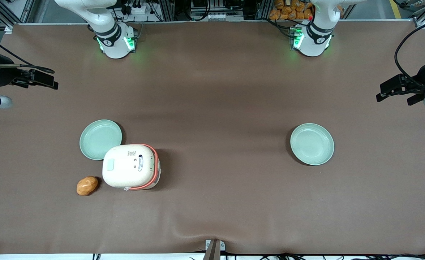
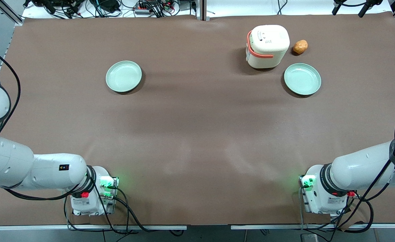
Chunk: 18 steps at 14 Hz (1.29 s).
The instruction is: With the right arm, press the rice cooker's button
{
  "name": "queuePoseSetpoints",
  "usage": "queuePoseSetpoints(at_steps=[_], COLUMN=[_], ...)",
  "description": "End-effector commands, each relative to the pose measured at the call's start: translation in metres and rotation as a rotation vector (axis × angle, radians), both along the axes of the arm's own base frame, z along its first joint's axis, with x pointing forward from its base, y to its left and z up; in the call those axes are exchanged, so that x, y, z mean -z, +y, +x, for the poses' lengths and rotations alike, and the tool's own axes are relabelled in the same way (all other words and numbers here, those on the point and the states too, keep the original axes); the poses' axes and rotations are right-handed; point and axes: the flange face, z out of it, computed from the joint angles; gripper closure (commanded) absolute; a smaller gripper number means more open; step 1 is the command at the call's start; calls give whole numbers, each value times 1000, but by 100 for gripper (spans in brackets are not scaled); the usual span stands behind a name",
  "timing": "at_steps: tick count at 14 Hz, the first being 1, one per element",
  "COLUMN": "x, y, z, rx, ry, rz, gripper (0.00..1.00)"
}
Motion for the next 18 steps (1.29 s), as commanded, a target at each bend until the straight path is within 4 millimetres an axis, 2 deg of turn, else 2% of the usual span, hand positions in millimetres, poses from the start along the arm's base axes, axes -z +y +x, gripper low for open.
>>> queuePoseSetpoints(at_steps=[1, 9, 11, 14, 18], x=[-8, -7, -8, -15, -15], y=[1, 2, -2, 8, 7], z=[-6, -5, -4, 5, 6], rx=[18, 8, 8, -21, -16], ry=[-15, -18, -28, -107, -112], rz=[5, -25, -85, -91, -90], gripper=[0, 0, 0, 0, 0])
